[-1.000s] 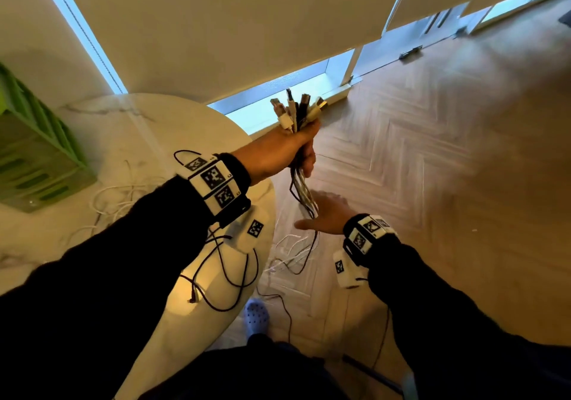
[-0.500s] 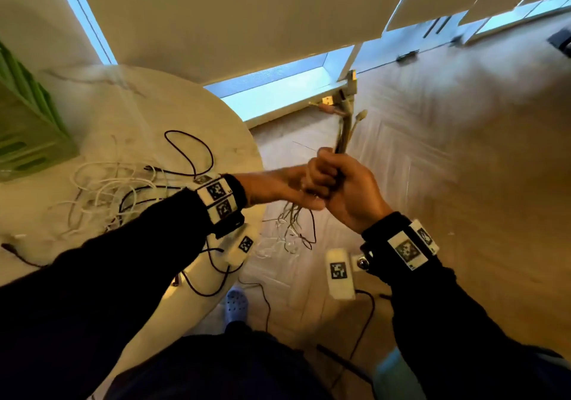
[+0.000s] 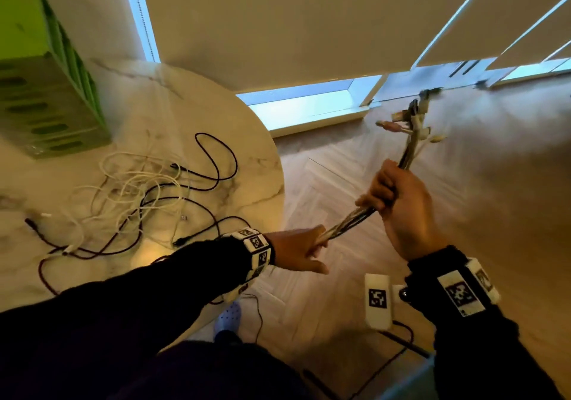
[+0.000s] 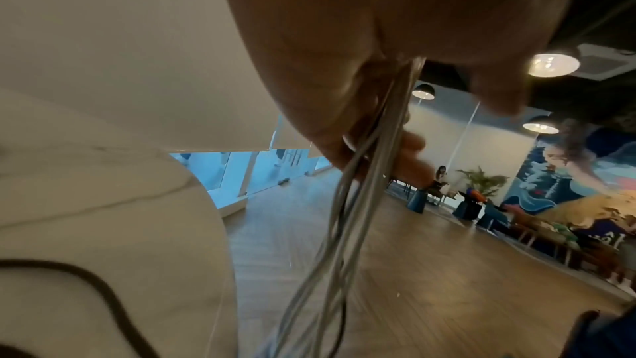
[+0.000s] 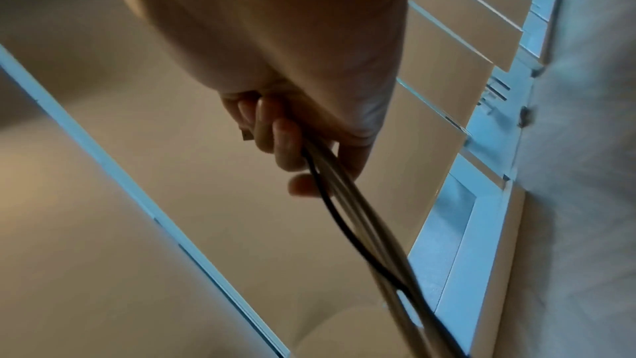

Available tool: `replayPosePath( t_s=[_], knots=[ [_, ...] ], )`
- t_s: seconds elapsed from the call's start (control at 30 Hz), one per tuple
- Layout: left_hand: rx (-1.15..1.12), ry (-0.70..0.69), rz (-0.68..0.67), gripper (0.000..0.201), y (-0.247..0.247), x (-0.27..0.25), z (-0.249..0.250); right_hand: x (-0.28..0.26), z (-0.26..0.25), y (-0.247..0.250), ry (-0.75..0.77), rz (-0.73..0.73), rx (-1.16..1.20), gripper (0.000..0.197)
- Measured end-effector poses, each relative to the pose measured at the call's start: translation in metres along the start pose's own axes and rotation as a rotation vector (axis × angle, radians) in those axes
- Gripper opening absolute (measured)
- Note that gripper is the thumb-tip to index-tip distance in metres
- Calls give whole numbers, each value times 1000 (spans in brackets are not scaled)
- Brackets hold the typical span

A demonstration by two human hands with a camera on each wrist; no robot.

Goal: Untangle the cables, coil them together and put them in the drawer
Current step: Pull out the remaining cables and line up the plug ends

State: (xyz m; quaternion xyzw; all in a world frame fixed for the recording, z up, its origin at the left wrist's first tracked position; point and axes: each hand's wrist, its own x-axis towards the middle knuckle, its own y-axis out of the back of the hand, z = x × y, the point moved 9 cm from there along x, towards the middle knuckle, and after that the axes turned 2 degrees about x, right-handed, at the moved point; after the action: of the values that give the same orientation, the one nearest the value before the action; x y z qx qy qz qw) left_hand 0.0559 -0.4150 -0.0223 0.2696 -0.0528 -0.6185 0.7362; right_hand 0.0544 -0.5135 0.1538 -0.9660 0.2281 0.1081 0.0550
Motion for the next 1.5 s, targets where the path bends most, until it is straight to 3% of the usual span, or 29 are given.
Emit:
replayPosePath(
  t_s=[0.07, 0.2, 0.3, 0.4, 0.53, 0.6, 0.67, 0.73, 0.8, 0.87, 0.93, 1.0, 1.1, 1.2, 1.33, 1.4, 1.5],
  knots=[
    [-116, 22, -11, 74, 4, -12, -1, 3, 6, -6, -40, -9, -130, 41],
    [-522, -82, 226, 103, 57, -44, 13, 2, 28, -36, -91, -167, -352, 35],
    [-713, -200, 379, 87, 87, -70, 32, -8, 40, -75, -46, -343, -582, 37],
    [-884, -199, 498, 63, 105, -95, 29, -23, 51, -121, -18, -553, -773, 33],
    [-796, -103, 563, 48, 127, -135, 19, -33, 83, -159, -202, -708, -611, 26],
    [-814, -101, 540, 47, 135, -154, 20, -39, 93, -181, -197, -808, -537, 29],
    [-871, -95, 520, 43, 145, -172, 21, -41, 106, -196, -213, -902, -552, 26],
    [-942, -102, 593, 39, 165, -194, 14, -31, 132, -206, -243, -974, -722, 28],
    [-965, -102, 728, 40, 190, -221, -2, -10, 156, -212, -159, -947, -1114, 30],
    [-912, -61, 838, 39, 211, -246, -16, 17, 154, -224, 95, -722, -1453, 25],
    [-823, 27, 949, 40, 225, -268, -30, 20, 152, -255, 241, -670, -1528, 27],
    [-773, 95, 1034, 38, 232, -285, -40, 6, 170, -287, 187, -868, -1456, 32],
    [-802, 132, 1088, 37, 229, -298, -59, -16, 198, -317, 108, -1237, -1385, 59],
    [-833, 198, 1156, 38, 216, -308, -86, 8, 201, -306, 86, -1334, -1520, 78],
    [-814, 284, 1222, 35, 208, -318, -106, 62, 201, -270, -196, -1377, -1648, 72],
    [-820, 315, 1240, 35, 207, -321, -113, 84, 207, -272, -153, -1365, -1690, 58],
    [-821, 339, 1237, 38, 203, -319, -120, 92, 224, -302, 57, -1319, -1615, 34]
  ],
)
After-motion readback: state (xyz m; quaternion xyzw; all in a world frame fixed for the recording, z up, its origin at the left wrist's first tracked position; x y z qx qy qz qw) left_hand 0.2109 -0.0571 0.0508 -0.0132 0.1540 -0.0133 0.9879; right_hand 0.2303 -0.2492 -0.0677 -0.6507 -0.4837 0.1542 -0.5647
